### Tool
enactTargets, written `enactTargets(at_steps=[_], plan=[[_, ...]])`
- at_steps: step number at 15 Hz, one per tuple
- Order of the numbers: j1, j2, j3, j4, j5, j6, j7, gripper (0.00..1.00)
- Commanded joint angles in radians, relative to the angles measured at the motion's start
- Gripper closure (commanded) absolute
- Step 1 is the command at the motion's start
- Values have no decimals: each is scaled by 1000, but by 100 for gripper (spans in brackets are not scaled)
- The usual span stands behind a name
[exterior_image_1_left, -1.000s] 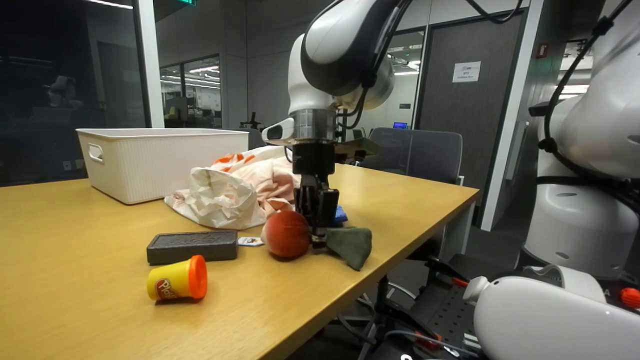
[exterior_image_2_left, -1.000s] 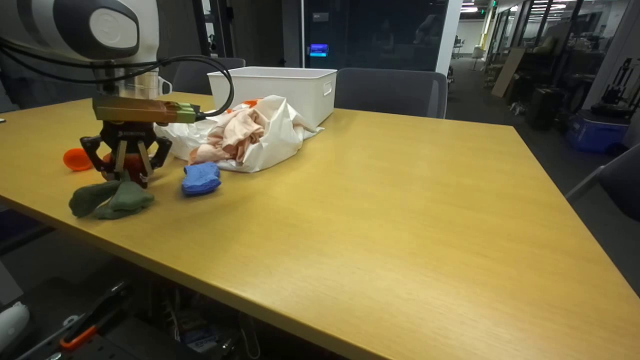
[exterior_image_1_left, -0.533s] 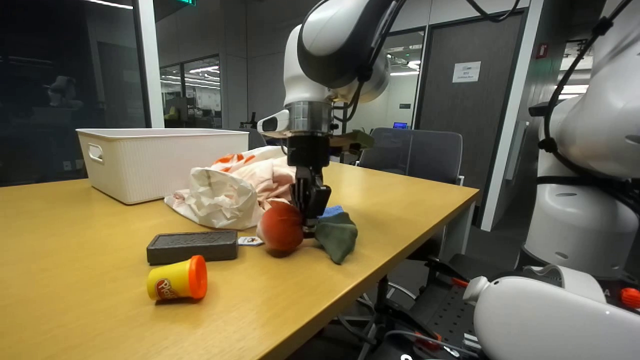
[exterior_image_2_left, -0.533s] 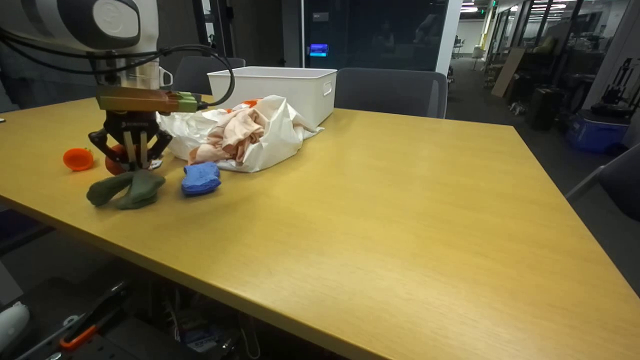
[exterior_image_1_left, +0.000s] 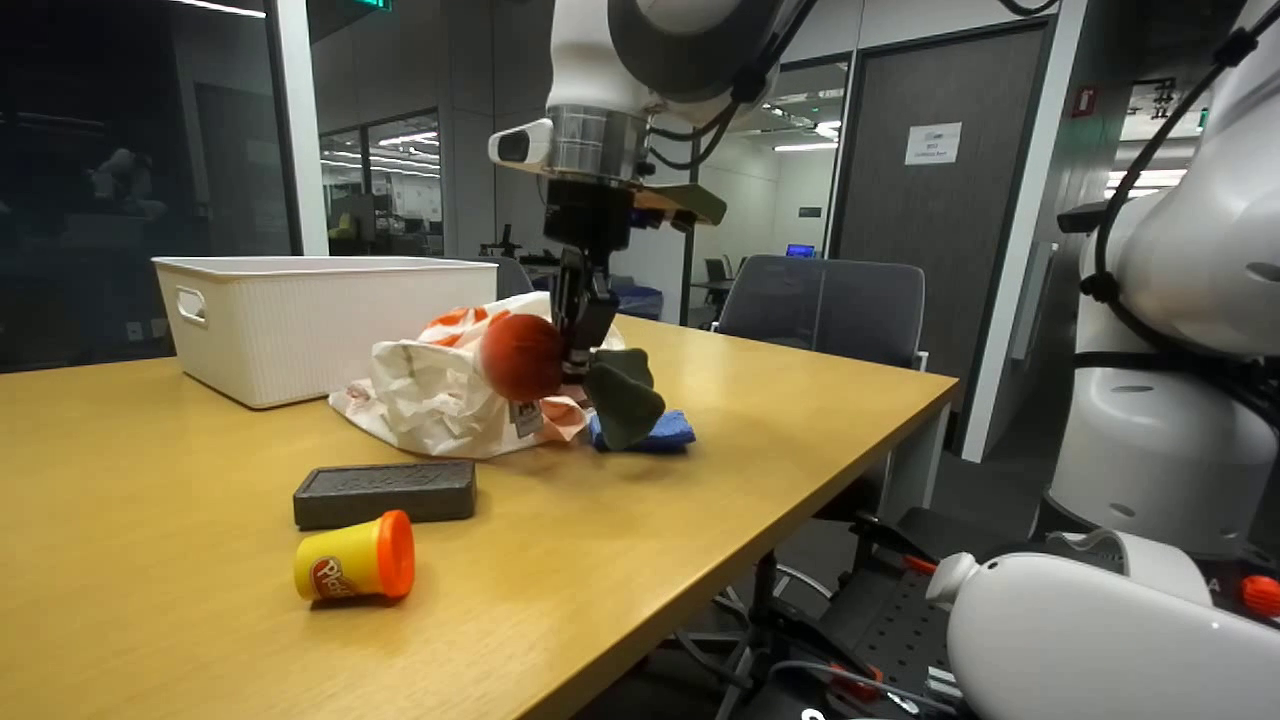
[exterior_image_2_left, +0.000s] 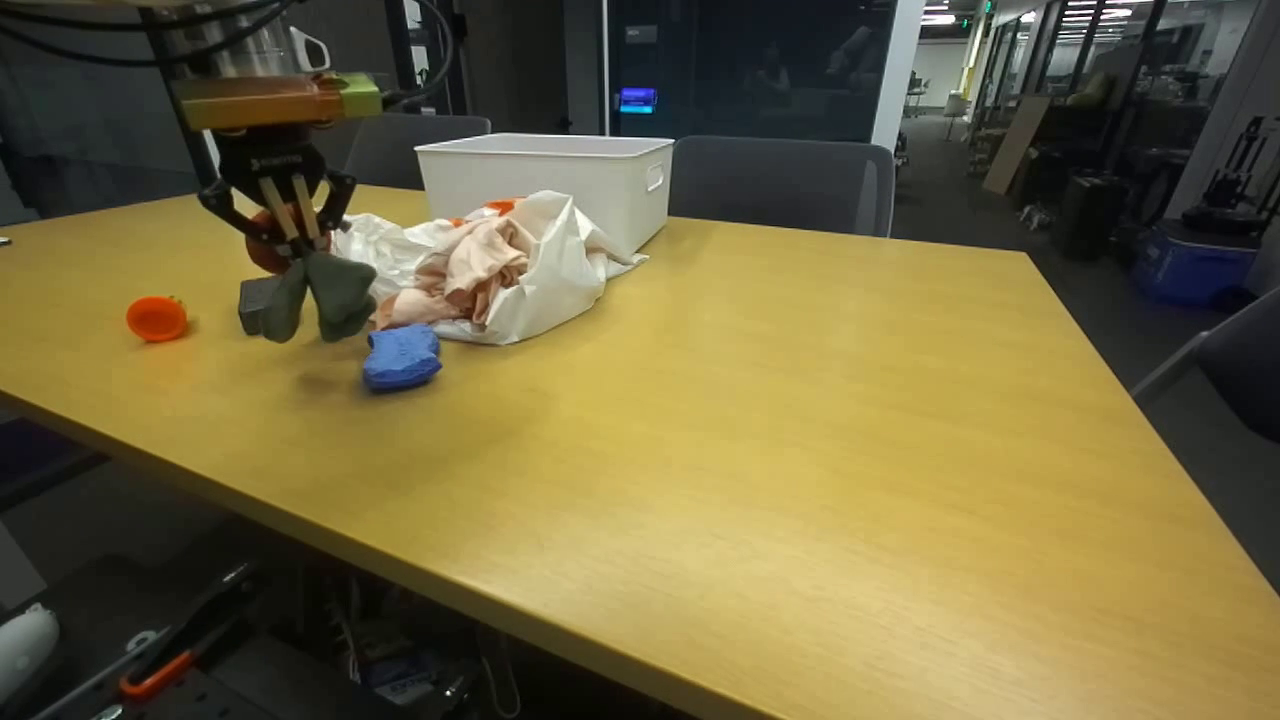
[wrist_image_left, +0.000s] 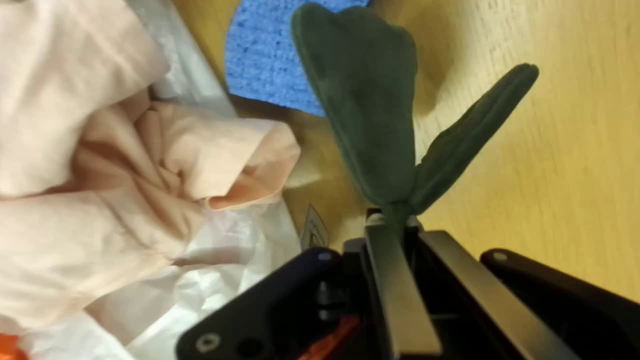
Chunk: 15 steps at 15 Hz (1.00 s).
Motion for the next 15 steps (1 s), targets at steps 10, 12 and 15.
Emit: enactTargets(at_steps=[10,12,15], plan=[[-135,134,76,101,-686,109,502,95],[-126,185,74,135,-770,117,537,96],[-110,260,66,196,-872,106,578,96]])
